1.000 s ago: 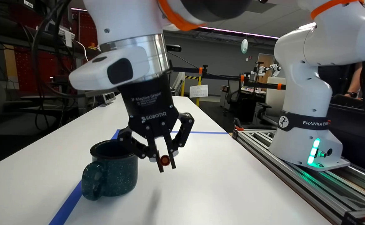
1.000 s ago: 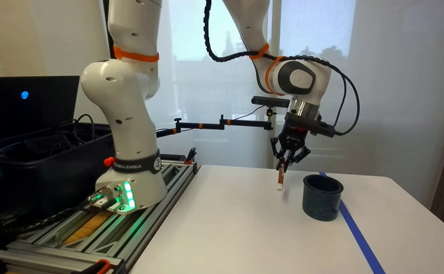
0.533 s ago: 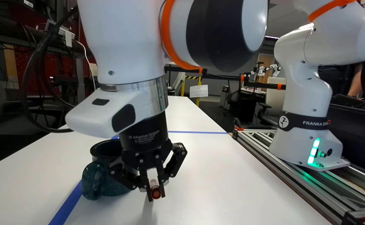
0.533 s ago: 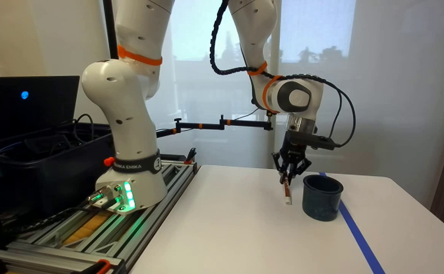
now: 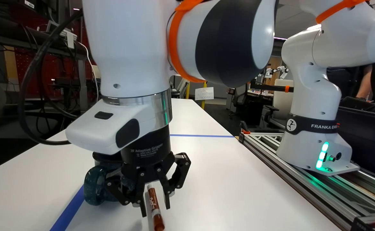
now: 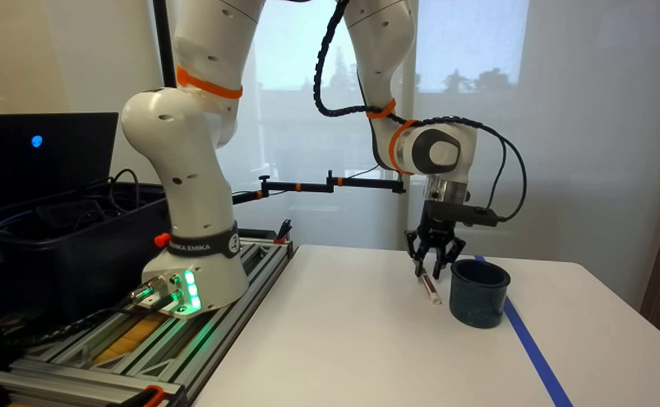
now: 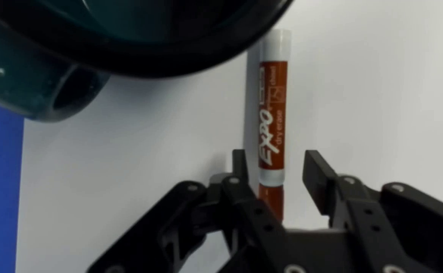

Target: Place the marker on the table

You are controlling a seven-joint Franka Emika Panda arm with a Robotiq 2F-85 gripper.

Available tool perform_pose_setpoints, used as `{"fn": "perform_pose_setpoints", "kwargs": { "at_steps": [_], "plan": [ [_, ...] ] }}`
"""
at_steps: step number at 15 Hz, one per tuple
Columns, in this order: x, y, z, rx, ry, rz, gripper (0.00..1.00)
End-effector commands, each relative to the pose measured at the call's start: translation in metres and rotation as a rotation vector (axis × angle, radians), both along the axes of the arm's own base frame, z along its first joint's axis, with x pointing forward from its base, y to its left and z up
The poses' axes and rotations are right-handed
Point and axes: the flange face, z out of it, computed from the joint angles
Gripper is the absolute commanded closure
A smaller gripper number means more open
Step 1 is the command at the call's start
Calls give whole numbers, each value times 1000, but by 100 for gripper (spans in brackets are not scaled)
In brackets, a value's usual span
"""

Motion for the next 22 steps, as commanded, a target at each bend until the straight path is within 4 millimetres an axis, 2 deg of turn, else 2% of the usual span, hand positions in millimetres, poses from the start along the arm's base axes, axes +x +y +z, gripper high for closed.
{"fn": "perform_pose_setpoints", "kwargs": {
  "at_steps": [1, 4, 5, 8, 12, 17, 19, 20, 21, 22],
  "plan": [
    [-2, 5, 11, -3, -34, 3, 25],
    [-3, 8, 25, -9, -41, -9, 1],
    [-2, 8, 31, -10, -45, -14, 0],
    [-1, 8, 53, -23, -47, -47, 0],
    [-3, 3, 96, -72, -15, -124, 0],
    [-1, -11, 159, -128, 12, -395, 0],
    [4, -18, 178, -124, -2, -502, 0],
    [8, -21, 183, -121, -14, -555, 0],
    [8, -16, 167, -123, -8, -461, 0],
    [10, -19, 174, -121, -19, -496, 0]
  ]
}}
